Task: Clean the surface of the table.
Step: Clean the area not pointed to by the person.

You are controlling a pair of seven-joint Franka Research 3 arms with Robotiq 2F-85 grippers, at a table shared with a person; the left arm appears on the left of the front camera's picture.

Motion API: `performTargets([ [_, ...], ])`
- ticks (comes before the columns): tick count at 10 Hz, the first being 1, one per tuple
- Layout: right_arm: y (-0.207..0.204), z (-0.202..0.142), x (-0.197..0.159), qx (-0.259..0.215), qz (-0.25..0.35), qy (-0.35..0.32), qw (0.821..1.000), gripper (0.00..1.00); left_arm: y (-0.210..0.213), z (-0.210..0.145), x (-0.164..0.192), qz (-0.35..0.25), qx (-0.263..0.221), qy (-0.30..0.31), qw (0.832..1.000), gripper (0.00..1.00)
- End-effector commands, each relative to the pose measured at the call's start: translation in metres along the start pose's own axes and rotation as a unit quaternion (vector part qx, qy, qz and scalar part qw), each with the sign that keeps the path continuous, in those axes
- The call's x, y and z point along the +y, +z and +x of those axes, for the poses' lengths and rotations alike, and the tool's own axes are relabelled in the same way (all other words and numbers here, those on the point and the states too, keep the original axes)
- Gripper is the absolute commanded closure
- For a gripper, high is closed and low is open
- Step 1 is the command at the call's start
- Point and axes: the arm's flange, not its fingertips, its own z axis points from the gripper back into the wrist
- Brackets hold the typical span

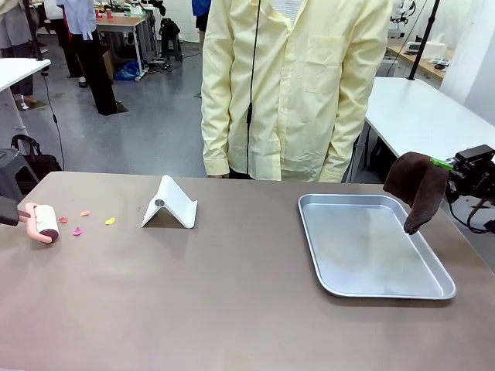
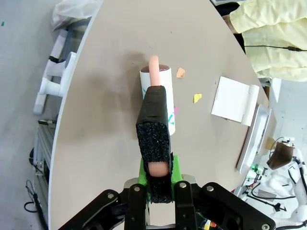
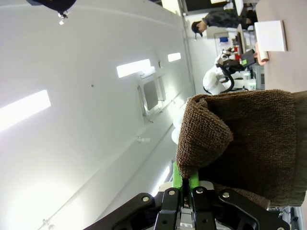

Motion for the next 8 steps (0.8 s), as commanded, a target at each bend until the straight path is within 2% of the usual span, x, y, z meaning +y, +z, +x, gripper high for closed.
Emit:
performTargets([
  [1,-0.001,-0.002,0.003,0.006,0.007,0.009,1.000,0.94,-0.010,0.012,-0.004,-0.002,0.008,0.012,1.000,0.80],
  [8,-0.001,-0.002,0.003,0.006,0.007,0.009,1.000,0.94,-0.062,0.047,-0.048,0.020,0.065,-0.014,0.998,0.80],
])
